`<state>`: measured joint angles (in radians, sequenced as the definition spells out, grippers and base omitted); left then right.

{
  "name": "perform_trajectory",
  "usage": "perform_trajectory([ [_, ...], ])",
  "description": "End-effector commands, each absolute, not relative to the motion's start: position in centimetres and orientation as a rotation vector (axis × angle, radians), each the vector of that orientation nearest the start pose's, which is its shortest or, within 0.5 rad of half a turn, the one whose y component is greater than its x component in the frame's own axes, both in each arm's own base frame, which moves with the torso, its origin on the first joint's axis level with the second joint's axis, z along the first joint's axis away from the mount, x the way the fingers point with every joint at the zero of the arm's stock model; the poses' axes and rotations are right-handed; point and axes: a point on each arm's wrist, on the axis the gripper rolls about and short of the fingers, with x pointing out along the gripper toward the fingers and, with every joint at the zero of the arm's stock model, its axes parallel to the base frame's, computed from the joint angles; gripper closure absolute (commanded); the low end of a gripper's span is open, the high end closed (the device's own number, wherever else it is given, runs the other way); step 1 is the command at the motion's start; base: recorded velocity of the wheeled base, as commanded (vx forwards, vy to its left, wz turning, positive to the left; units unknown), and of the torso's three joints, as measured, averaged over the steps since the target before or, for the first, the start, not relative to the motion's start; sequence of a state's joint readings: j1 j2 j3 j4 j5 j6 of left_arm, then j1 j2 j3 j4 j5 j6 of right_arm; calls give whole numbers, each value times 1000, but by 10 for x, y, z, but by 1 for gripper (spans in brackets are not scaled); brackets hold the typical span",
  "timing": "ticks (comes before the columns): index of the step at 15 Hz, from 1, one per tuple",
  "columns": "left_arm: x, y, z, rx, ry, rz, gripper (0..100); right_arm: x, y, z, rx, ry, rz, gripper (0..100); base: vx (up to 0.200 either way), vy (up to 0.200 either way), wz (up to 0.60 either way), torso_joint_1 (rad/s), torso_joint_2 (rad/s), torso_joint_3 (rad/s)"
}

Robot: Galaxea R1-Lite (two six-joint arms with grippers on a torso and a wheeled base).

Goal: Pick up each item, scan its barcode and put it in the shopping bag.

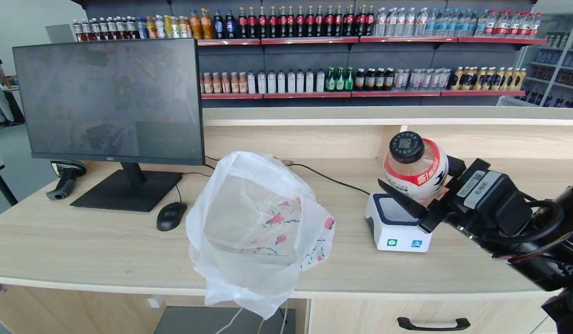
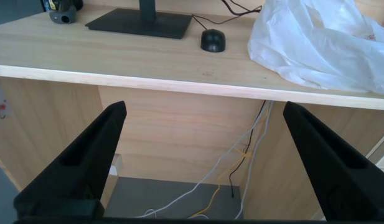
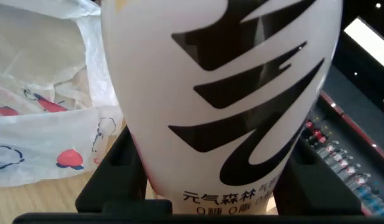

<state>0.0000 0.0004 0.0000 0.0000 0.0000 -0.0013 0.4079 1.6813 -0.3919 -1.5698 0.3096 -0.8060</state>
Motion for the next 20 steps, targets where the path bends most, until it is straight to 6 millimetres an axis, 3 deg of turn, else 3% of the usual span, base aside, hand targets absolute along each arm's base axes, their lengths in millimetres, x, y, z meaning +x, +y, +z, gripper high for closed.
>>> perform_trajectory([
  [1,-23,0,75,-2,0,0,0,232,107,176,-850,-592,567,100,0,0,0,0,0,0],
  [8,-23,0,75,-2,0,0,0,240,112,159,-1154,-724,632,100,0,0,0,0,0,0],
  [10,-23,0,75,-2,0,0,0,249,116,145,-1179,-712,685,100,0,0,0,0,0,0],
  [20,-23,0,75,-2,0,0,0,264,114,124,-1283,-729,730,100,0,0,0,0,0,0],
])
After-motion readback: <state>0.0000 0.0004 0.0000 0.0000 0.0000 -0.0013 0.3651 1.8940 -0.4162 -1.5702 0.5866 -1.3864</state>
